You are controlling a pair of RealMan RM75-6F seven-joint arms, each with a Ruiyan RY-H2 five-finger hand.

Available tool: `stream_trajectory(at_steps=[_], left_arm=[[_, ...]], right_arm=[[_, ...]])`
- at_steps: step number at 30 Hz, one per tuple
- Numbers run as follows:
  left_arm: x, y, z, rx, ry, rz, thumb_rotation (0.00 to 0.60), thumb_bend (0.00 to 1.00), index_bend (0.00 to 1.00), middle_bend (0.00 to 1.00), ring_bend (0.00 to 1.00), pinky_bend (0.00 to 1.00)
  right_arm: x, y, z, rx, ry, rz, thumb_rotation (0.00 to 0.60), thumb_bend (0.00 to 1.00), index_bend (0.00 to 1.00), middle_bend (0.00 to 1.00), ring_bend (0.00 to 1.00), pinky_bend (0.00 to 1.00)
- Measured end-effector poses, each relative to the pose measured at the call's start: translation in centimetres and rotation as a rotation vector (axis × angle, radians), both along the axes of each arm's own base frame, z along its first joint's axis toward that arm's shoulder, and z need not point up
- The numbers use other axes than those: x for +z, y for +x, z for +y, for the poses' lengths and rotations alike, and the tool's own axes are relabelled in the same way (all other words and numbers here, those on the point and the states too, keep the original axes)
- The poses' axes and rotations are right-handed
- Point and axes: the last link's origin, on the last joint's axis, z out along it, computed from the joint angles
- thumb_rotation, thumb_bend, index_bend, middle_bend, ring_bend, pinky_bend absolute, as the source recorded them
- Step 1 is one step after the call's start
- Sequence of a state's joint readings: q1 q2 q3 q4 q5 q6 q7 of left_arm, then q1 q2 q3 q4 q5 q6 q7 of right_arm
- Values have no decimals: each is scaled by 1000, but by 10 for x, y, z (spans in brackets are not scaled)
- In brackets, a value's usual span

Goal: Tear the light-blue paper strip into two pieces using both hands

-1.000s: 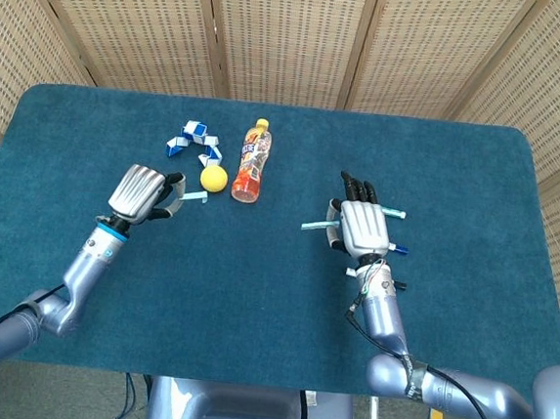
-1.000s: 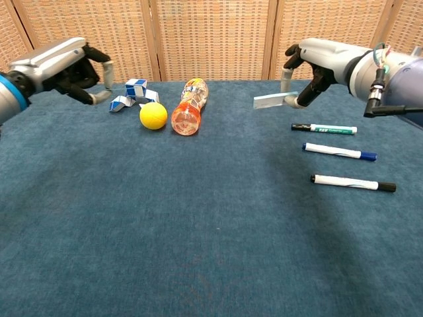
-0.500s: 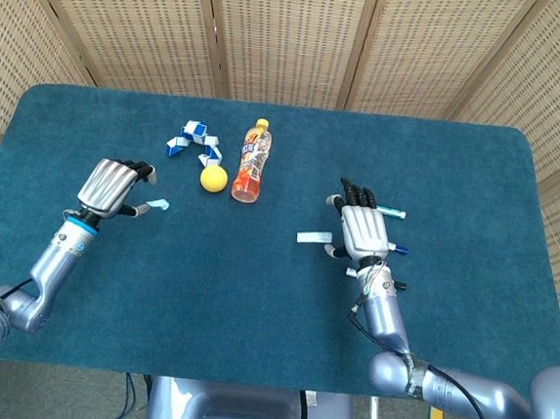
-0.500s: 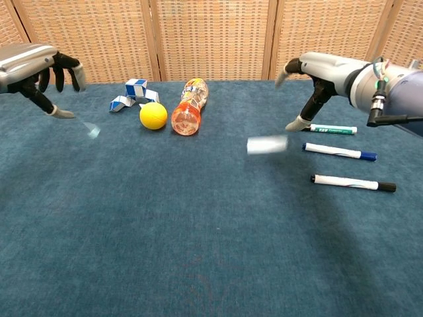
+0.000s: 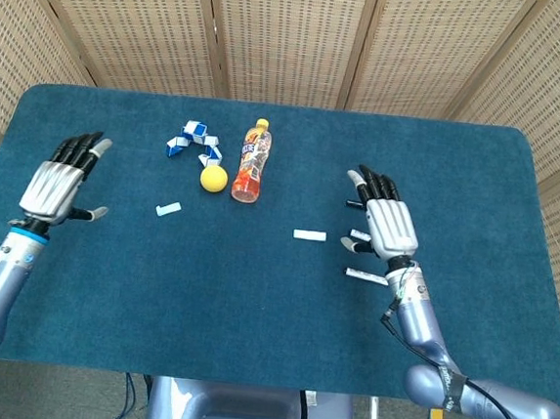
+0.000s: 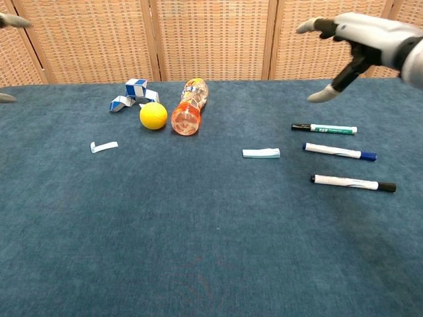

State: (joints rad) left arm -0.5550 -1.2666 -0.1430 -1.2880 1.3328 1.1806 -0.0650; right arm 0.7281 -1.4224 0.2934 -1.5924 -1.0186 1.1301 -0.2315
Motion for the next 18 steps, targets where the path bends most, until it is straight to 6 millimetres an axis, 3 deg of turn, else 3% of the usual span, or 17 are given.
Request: stream_trajectory(at_steps=[4, 9, 12, 18], left_arm=[[33, -23, -30, 66, 69, -3, 600, 0, 0, 0, 0, 27], [52, -50, -73, 153, 122, -77, 600, 0, 0, 0, 0, 12], [53, -59, -96, 180, 128, -159, 600, 0, 0, 0, 0, 0], [46, -70, -149, 228, 171, -245, 600, 0, 0, 0, 0, 0]], right_arm=[[22, -34, 5, 48, -62, 28, 600, 0, 0, 0, 0, 0], [55, -107, 19, 21, -165, 101, 600, 0, 0, 0, 0, 0], [70, -147, 45, -33, -207, 154, 600, 0, 0, 0, 0, 0], [82, -177, 107, -89, -264, 105, 600, 0, 0, 0, 0, 0]])
